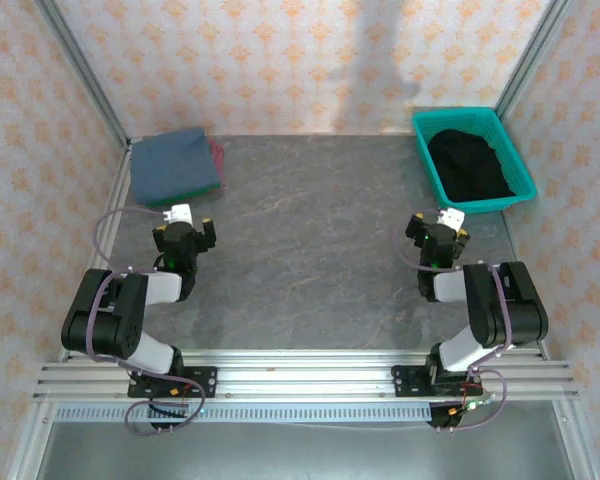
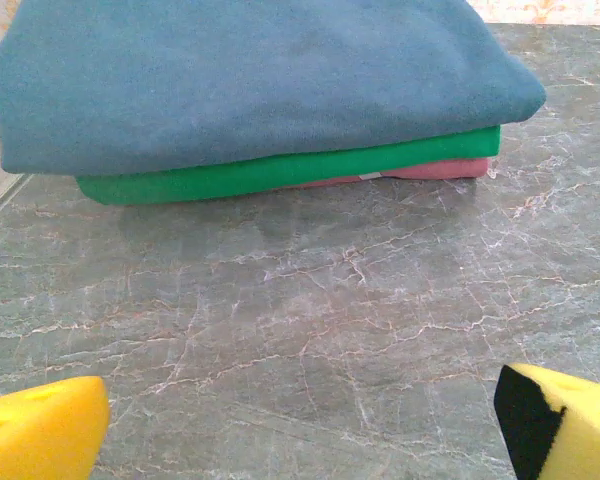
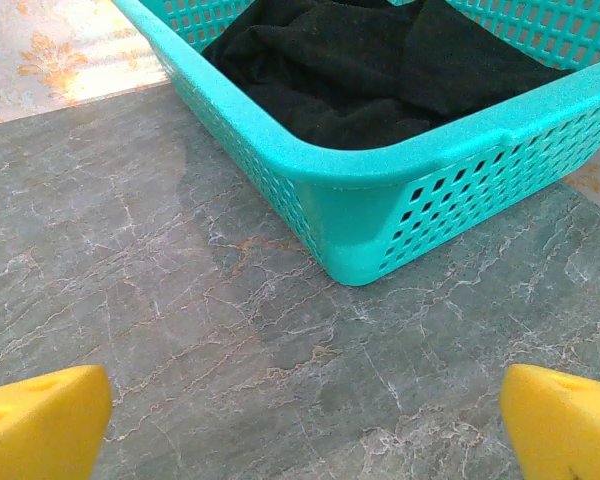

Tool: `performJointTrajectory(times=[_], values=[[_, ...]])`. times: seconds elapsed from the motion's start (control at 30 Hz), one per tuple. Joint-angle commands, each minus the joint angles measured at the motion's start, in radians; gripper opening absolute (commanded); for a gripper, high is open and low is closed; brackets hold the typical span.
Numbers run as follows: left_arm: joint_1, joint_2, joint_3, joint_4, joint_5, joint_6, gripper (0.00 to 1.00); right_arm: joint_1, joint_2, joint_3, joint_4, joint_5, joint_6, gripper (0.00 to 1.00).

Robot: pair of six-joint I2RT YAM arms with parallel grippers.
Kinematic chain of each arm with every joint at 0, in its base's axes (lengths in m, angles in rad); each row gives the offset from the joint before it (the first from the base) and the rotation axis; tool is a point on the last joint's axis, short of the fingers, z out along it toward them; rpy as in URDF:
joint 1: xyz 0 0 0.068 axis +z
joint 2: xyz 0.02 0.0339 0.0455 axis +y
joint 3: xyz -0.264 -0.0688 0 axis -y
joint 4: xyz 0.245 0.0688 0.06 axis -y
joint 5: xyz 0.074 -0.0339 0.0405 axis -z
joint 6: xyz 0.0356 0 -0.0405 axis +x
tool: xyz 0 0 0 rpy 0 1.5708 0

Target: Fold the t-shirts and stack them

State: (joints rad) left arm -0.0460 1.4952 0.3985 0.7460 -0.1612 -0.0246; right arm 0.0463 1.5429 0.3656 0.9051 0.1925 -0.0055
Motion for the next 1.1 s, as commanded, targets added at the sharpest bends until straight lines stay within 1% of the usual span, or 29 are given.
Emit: performJointTrajectory(times=[0.0, 0.6, 0.7, 0.73, 0.77, 0.8, 0.87, 0.93, 0.97, 1.0, 1.07], values=[[-0.001, -0.005, 0.023, 0.003, -0.002, 0.014, 1.00, 0.004, 0.005, 0.004, 0.016, 0.022, -0.009, 0.99], [-0.002, -0.004, 0.025, -0.002, -0.003, 0.012, 1.00, 0.004, 0.008, 0.013, 0.004, 0.021, -0.006, 0.99], [-0.002, -0.018, 0.031, -0.011, -0.013, 0.011, 1.00, 0.003, -0.012, 0.003, 0.013, 0.009, -0.013, 0.99], [-0.004, -0.061, 0.077, -0.116, -0.034, 0.002, 1.00, 0.003, -0.058, 0.015, -0.057, -0.007, -0.021, 0.99], [-0.005, -0.109, 0.139, -0.268, -0.052, -0.001, 1.00, 0.005, -0.132, 0.039, -0.173, -0.011, -0.023, 0.99], [-0.006, -0.156, 0.179, -0.359, -0.056, -0.009, 1.00, 0.006, -0.198, 0.065, -0.284, -0.008, -0.010, 0.99], [-0.007, -0.269, 0.221, -0.474, -0.021, -0.032, 1.00, 0.008, -0.334, 0.131, -0.529, -0.027, 0.010, 1.00], [-0.009, -0.360, 0.259, -0.576, 0.004, -0.081, 1.00, 0.018, -0.434, 0.209, -0.743, -0.027, 0.036, 1.00], [-0.011, -0.395, 0.295, -0.649, 0.020, -0.114, 1.00, 0.018, -0.476, 0.254, -0.859, -0.037, 0.065, 1.00], [-0.011, -0.415, 0.329, -0.711, 0.041, -0.137, 1.00, 0.018, -0.500, 0.310, -0.940, -0.051, 0.090, 1.00], [-0.013, -0.434, 0.438, -0.887, 0.075, -0.216, 1.00, 0.018, -0.510, 0.445, -1.176, -0.082, 0.155, 1.00]])
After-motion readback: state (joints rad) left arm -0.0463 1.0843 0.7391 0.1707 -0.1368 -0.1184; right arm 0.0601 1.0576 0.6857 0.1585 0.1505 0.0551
